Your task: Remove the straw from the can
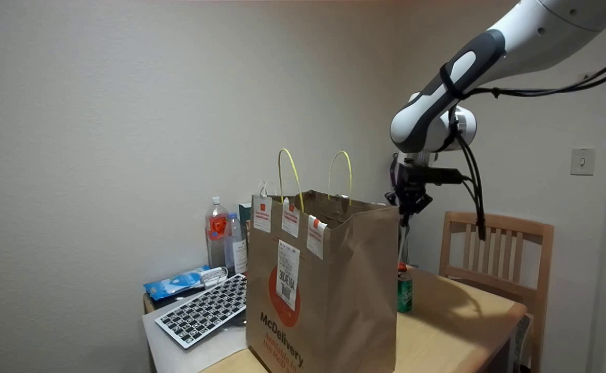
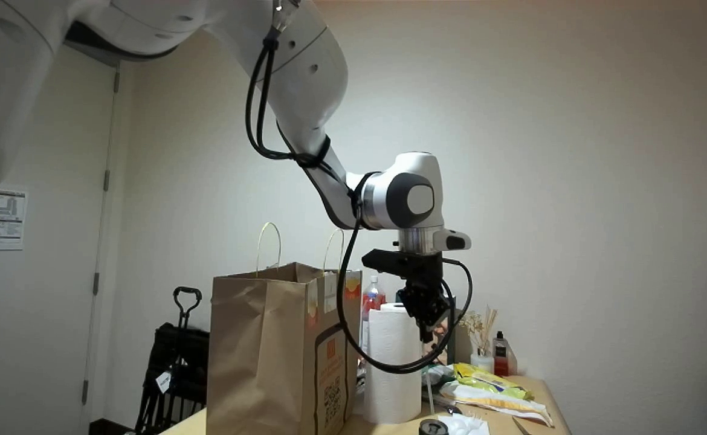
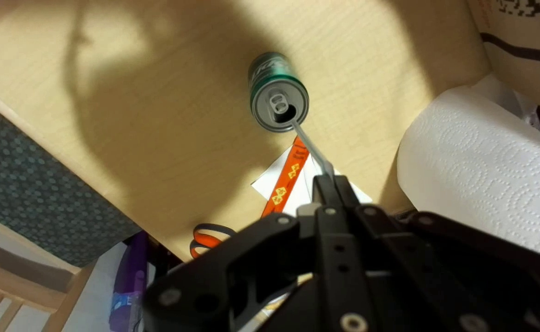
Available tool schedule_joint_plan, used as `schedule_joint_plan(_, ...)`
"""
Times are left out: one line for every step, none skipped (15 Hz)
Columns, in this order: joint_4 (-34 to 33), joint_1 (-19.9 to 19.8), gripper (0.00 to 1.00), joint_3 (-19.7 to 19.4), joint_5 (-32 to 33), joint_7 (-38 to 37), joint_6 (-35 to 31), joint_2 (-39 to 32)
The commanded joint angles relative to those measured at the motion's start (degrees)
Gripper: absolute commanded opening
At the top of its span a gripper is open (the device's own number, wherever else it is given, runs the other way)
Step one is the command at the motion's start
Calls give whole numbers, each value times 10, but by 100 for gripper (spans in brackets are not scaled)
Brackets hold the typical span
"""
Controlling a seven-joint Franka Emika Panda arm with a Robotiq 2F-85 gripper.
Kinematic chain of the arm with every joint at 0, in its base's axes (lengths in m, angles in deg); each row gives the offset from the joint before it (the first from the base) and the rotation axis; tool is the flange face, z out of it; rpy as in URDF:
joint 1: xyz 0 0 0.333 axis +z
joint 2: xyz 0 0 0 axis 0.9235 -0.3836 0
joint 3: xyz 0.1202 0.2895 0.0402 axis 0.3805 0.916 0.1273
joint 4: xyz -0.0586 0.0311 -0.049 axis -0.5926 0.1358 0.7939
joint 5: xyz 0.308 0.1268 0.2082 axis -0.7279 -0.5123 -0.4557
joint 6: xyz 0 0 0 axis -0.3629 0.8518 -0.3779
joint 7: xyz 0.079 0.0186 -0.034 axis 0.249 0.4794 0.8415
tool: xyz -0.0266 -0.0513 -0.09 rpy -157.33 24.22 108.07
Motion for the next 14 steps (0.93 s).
schedule_joint_plan(39, 10, 0, -2, 29, -39, 3, 53)
schedule_joint_plan(41, 11, 0, -1, 32, -45, 12, 63)
schedule_joint_plan(43, 11, 0, 0, 34, -48, 16, 71)
schedule_joint_plan(46, 13, 0, 2, 36, -53, 17, 84)
schedule_joint_plan(49, 13, 0, 3, 39, -58, 17, 94)
schedule_joint_plan(54, 15, 0, 5, 41, -63, 15, 110)
schedule_joint_plan(57, 15, 0, 7, 43, -66, 14, 120)
schedule_joint_plan(57, 14, 0, 9, 43, -63, 24, 129)
schedule_joint_plan(32, 9, 0, 9, 25, -43, 10, 92)
schedule_joint_plan(33, 9, 2, 10, 25, -43, 11, 100)
schedule_joint_plan(33, 9, 2, 10, 25, -43, 11, 101)
schedule_joint_plan(33, 9, 2, 9, 25, -43, 11, 99)
schedule_joint_plan(33, 9, 2, 9, 25, -43, 11, 96)
schedule_joint_plan(33, 9, 2, 9, 25, -43, 11, 94)
